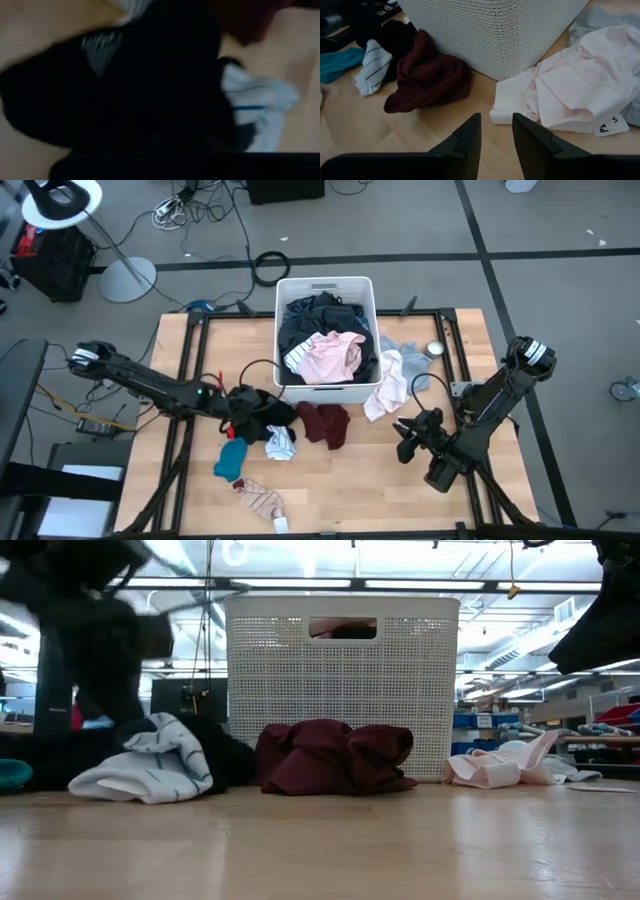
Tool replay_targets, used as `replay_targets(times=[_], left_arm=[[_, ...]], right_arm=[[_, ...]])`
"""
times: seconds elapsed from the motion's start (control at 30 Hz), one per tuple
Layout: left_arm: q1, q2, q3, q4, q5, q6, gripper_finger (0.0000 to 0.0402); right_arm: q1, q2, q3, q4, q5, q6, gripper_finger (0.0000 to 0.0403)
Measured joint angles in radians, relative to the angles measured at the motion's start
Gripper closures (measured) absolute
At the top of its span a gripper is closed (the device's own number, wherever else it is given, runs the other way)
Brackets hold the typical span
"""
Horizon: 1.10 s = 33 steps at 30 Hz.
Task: Sort clothes
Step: Put the black underwear into the laundry bin
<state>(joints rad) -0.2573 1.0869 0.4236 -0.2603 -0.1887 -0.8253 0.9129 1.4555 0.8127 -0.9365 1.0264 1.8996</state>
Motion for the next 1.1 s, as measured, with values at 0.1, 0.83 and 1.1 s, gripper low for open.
replay_targets(times=[0.1, 0.83, 1.1], left_arm=[[0.000, -0.024, 0.109, -0.146, -0.028, 0.046, 0.0400], [0.020, -0.026, 1.025, -0.670, -0.316, 0.484, 0.0401], [0.117, 0.047, 1.228, -0.599, -0.286, 0.682, 0.0401]], right_arm=[[0.000, 0.000, 0.000, 0.000, 0.000, 0.000, 0.0292], [0.000, 0.000, 0.000, -0.001, 0.000, -0.018, 0.0292], [0.000, 0.000, 0.000, -0.005, 0.000, -0.018, 0.0292]])
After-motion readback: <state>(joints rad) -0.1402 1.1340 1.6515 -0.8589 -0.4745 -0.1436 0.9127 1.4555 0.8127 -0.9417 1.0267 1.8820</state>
